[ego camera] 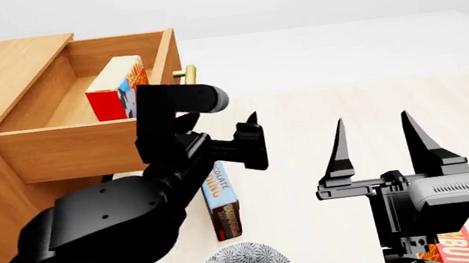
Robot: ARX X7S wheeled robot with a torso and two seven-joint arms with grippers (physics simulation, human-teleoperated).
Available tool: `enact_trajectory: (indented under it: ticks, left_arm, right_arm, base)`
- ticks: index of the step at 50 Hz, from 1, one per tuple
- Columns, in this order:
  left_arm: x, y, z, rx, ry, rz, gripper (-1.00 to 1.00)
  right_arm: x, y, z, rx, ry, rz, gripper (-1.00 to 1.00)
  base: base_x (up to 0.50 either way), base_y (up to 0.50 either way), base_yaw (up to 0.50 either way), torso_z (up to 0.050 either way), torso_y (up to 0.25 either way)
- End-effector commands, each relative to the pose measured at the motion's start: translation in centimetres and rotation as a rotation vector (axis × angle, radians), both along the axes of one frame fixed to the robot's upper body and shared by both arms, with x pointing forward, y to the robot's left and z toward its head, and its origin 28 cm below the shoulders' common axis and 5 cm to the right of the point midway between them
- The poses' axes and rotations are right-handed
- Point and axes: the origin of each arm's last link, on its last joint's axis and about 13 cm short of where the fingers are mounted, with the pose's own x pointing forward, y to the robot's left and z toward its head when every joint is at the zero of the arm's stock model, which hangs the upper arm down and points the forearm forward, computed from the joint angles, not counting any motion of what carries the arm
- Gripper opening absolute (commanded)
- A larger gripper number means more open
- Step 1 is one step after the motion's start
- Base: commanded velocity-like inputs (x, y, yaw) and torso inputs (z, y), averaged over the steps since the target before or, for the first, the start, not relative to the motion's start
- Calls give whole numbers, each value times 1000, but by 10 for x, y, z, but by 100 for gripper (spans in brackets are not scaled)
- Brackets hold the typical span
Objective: Put the butter at the front in the top drawer of the cabinet and close it.
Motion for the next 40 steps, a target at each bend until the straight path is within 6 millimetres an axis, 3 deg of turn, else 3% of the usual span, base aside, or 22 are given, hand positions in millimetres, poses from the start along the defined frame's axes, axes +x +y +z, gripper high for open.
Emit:
enact_trajectory:
  ticks: [1, 40]
  left_arm:
    - [4, -3, -5, 10, -5, 45, 100]
    - [28, 0, -23, -22, 29, 226, 100]
  right_arm:
    - [0, 0, -1, 2, 1, 0, 100]
    - [0, 0, -1, 0, 4, 2, 100]
  base:
    - [0, 0, 0, 0, 0]
    - [1, 0, 0, 0, 0]
